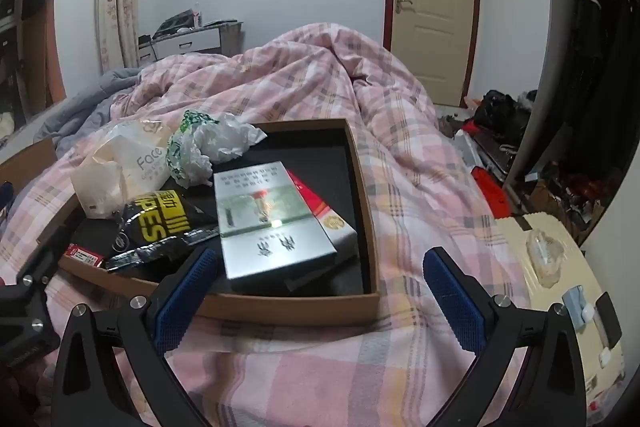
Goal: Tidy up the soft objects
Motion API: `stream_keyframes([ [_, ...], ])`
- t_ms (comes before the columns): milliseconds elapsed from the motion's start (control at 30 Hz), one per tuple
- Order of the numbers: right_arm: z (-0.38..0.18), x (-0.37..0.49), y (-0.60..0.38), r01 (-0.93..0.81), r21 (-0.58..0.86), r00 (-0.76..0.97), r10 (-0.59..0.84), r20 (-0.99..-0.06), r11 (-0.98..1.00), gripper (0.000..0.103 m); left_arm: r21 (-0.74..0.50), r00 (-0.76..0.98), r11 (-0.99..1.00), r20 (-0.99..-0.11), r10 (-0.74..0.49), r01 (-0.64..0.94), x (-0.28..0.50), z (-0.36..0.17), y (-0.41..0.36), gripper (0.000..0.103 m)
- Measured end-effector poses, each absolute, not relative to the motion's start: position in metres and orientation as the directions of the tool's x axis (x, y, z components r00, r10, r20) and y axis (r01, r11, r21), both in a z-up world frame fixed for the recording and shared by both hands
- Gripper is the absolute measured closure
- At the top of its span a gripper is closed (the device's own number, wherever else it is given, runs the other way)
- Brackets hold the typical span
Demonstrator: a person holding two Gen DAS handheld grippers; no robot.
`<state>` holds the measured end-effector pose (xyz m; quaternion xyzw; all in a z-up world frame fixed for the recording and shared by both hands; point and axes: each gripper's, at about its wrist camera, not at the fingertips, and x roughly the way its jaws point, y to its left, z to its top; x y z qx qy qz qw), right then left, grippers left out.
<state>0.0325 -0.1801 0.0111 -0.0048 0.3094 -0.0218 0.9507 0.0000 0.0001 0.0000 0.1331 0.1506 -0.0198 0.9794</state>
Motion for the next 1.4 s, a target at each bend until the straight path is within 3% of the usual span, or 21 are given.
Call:
stream_keyframes([
  [267, 0.003, 0.033, -0.19, 0.012, 0.049, 0.798, 0.02, -0.603, 0.999, 0.001, 0.198, 0.919, 0.977, -0.394, 0.009, 0.076, 0.014, 0.006, 0.003, 0.0],
  [400, 0.005, 0.033, -0.189, 0.013, 0.039, 0.788, 0.014, -0.616, 0.999, 0.001, 0.148, 0.933, 0.987, -0.36, -0.006, 0.063, 0.007, 0.006, 0.019, 0.0],
  [867, 0.0, 0.046, -0.187, -0.021, 0.089, 0.737, 0.075, -0.672, 0.996, 0.001, 0.154, 0.939, 0.986, -0.344, 0.0, 0.056, 0.015, 0.011, 0.022, 0.0],
  [1133, 0.0, 0.046, -0.184, -0.033, 0.078, 0.738, 0.077, -0.67, 0.996, 0.001, 0.086, 0.935, 0.985, -0.336, -0.112, 0.149, 0.006, 0.011, 0.028, 0.0],
  [1267, 0.002, 0.044, -0.185, 0.005, 0.036, 0.751, 0.02, -0.66, 0.999, 0.001, 0.092, 0.943, 0.985, -0.315, -0.108, 0.143, 0.001, 0.013, 0.025, 0.0],
  [1400, 0.015, 0.028, -0.181, 0.054, -0.023, 0.817, -0.057, -0.574, 0.998, 0.001, 0.118, 0.947, 0.985, -0.31, -0.084, 0.126, 0.0, 0.012, 0.02, 0.0],
])
